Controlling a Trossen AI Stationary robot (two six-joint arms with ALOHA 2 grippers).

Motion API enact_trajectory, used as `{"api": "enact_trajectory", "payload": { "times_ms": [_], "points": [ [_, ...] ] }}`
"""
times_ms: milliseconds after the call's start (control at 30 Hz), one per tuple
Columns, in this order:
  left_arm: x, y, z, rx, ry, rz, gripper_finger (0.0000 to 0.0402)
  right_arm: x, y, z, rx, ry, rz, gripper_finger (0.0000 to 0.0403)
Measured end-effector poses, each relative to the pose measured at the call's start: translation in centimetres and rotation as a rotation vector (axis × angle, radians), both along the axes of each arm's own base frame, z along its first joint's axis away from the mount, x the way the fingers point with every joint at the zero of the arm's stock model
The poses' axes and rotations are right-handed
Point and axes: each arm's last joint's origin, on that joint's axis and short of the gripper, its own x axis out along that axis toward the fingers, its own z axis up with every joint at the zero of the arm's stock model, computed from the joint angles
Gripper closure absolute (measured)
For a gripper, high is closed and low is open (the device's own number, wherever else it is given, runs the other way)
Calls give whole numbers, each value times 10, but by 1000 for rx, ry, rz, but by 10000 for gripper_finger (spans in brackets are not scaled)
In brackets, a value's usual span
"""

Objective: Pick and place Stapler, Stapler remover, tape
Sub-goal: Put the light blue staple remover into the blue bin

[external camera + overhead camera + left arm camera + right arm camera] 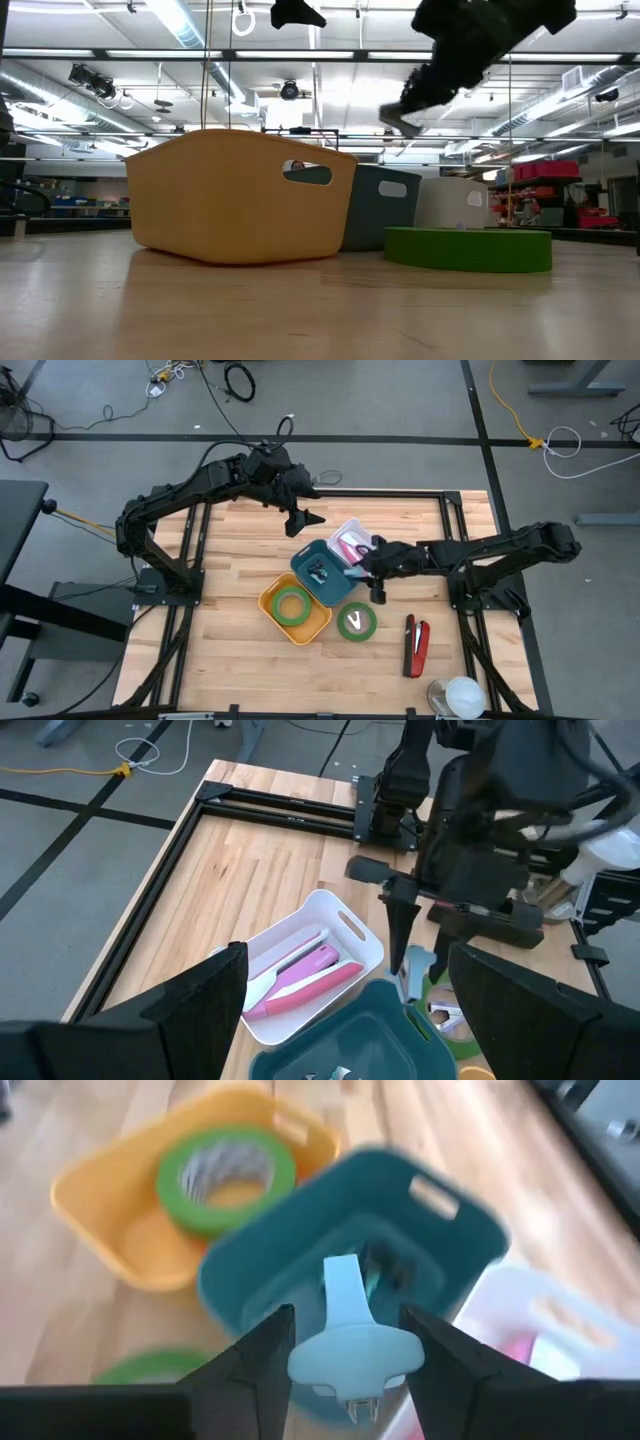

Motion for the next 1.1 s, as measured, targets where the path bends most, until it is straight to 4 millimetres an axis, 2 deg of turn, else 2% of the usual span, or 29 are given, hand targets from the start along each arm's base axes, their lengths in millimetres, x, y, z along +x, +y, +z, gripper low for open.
{"api": "enact_trajectory", "payload": {
  "times_ms": [133,300,800,1100],
  "points": [
    [0,0,0,0,0,0,58,4,-6,6,5,-73,-24,238],
    [0,0,0,0,0,0,58,7,-12,5,2,-86,-45,238],
    [0,0,0,1,0,0,58,49,-15,-36,1,-122,-22,238],
    [0,0,0,1,-1,0,58,58,-14,-57,58,-76,-4,238]
  ]
}}
